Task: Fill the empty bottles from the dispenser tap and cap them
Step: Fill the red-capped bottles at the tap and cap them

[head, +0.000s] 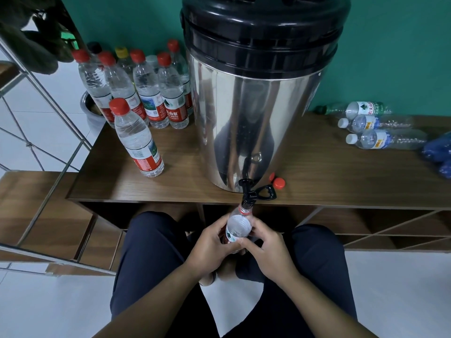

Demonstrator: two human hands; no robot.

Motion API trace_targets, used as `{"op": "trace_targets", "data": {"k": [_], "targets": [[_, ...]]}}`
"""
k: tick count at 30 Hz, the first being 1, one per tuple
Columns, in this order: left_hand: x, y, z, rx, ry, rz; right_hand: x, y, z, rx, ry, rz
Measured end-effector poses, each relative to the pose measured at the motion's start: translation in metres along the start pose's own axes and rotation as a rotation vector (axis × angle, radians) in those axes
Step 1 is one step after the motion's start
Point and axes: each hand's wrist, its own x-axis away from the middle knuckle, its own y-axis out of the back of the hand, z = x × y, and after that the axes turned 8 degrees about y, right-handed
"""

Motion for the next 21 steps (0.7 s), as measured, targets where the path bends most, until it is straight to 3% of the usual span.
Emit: {"op": "trace_targets", "data": {"k": [21], "targets": [[-0.0014, -0.0009, 0.0016, 0.037, -0.007, 0.008, 0.0011, -0.0007, -0.0043, 0.002, 0.0, -0.013]]}}
